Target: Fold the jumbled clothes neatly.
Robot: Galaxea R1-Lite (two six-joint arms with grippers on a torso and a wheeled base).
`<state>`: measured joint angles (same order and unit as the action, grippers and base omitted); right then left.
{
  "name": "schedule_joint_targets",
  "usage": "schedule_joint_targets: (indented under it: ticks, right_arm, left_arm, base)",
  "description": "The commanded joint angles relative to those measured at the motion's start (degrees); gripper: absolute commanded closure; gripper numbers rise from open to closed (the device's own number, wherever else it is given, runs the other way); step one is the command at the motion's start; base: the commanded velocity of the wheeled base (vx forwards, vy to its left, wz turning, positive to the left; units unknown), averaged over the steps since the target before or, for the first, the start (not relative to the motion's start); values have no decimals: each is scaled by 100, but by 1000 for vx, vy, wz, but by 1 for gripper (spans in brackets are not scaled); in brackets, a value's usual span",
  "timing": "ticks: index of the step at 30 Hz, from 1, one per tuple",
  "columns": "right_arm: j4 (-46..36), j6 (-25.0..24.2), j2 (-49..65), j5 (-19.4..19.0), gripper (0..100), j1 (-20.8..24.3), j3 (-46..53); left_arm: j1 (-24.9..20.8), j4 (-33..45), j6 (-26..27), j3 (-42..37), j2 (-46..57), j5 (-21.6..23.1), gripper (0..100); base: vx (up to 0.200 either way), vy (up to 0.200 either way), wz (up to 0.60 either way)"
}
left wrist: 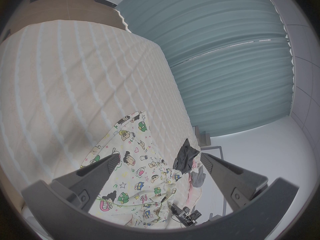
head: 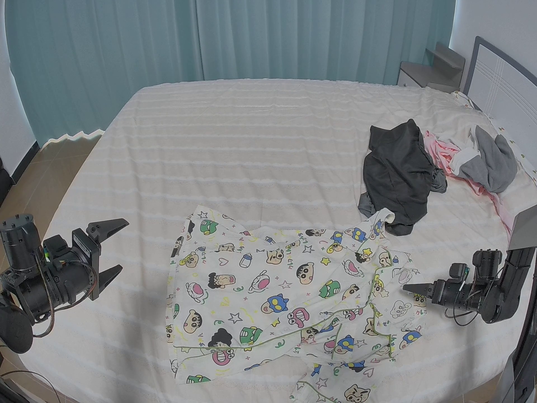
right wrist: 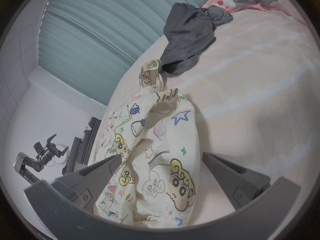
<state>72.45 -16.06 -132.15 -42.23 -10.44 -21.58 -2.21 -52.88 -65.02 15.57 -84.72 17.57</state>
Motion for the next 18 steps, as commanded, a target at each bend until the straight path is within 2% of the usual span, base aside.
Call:
schedule_joint_targets:
  ticks: [1, 4, 6, 10, 13, 18]
  right_arm:
    - [6, -12, -189, 48, 100, 86, -119]
    - [15, -12, -180, 426, 100, 42, -163]
    - [15, 23, -180, 479, 100, -20, -127]
    - [15, 23, -154, 479, 100, -240, -101]
    - [15, -3, -101, 426, 100, -670, -136]
    - [6, -12, -127, 417, 100, -908, -198]
  left_arm:
    - [1, -3, -1, -1, -18, 1, 0]
    - [-8, -3, -1, -1, -18, 1, 0]
    - [-8, -3, -1, -1, -18, 1, 0]
    - [-8, -3, -1, -1, -79, -8, 0]
    - [-8, -3, -1, -1, -97, -8, 0]
    - [-8, -3, -1, -1, -97, -8, 0]
  base:
    - [0, 0, 0]
    - [0, 0, 0]
    - [0, 0, 0]
    - [0, 0, 0]
    - [0, 0, 0]
    - [0, 0, 0]
